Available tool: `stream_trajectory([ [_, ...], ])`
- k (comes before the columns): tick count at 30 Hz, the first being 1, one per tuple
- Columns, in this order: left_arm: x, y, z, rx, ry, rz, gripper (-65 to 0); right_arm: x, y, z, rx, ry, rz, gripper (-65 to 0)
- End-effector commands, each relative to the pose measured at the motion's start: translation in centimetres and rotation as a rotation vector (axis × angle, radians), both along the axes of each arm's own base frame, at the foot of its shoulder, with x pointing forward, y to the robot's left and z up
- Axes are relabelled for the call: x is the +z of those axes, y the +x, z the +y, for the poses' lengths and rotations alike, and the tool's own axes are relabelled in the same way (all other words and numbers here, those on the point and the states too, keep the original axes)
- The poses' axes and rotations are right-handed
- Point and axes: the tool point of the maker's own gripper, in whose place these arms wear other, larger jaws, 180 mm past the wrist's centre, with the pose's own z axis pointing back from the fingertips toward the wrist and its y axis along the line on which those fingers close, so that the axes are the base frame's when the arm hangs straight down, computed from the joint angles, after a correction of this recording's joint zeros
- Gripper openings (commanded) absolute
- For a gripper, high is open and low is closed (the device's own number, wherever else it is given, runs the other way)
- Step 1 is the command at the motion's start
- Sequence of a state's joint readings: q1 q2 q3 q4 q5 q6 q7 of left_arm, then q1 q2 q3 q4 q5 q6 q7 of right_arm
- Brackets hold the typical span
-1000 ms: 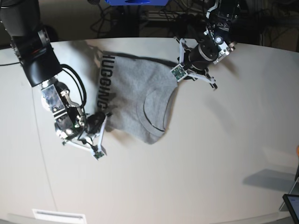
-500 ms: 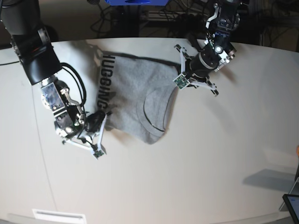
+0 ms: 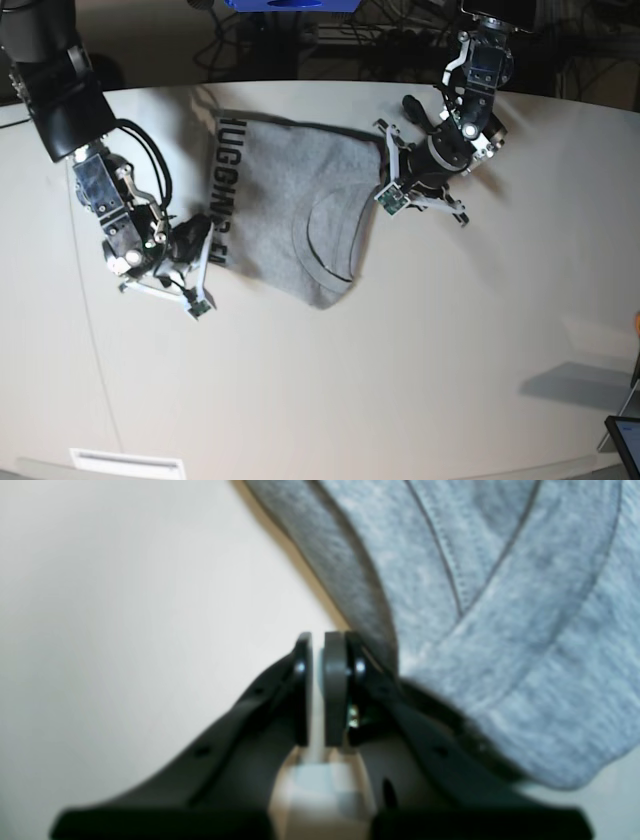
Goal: Fold the T-shirt properly
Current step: 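Rotate the folded shirt with both grippers so the printed edge lies straight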
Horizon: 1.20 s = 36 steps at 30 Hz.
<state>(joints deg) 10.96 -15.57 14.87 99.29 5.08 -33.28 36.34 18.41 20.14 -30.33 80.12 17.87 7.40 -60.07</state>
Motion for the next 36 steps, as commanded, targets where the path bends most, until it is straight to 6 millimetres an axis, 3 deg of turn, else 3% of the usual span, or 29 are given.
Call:
stream_trajectory([
  [1,-1.0,-0.3,1.4,0.005,0.082,0.042,-61.0,0.9,0.6,-0.4,-0.005,-0.012,-0.011,-65.0],
  [6,0.5,0.4,1.4,0.004,0.082,-0.002,-61.0,0.6,0.4,-1.0,-0.011,-0.018,-0.01,-65.0],
  [10,2.6,-0.2,4.2,0.078,0.135,-0.031,-61.0,1.8,1.8,-1.0,-0.01,-0.013,-0.056,-65.0],
  [14,3.3,-3.2,5.1,0.049,0.188,-0.013,-61.0,3.2,3.4,-0.8,-0.005,-0.002,-0.106,-65.0],
  [18,2.2,-6.8,4.8,0.028,0.188,0.056,-61.0,3.5,4.6,-1.4,-0.021,-0.016,-0.106,-65.0],
  [22,0.9,-9.4,1.6,-0.056,0.145,0.118,-61.0,3.4,5.4,-1.6,-0.027,-0.009,-0.121,-65.0],
  [27,0.5,-10.5,-2.6,-0.128,0.072,0.138,-61.0,3.2,5.1,-0.3,-0.018,0.013,-0.114,-65.0],
  [31,0.9,-9.7,-4.6,-0.137,0.029,0.117,-61.0,2.5,4.5,1.0,0.033,0.002,-0.101,-65.0],
  [36,1.5,-8.1,-4.5,-0.127,0.031,0.08,-61.0,1.9,3.8,2.2,0.068,-0.003,-0.083,-65.0],
])
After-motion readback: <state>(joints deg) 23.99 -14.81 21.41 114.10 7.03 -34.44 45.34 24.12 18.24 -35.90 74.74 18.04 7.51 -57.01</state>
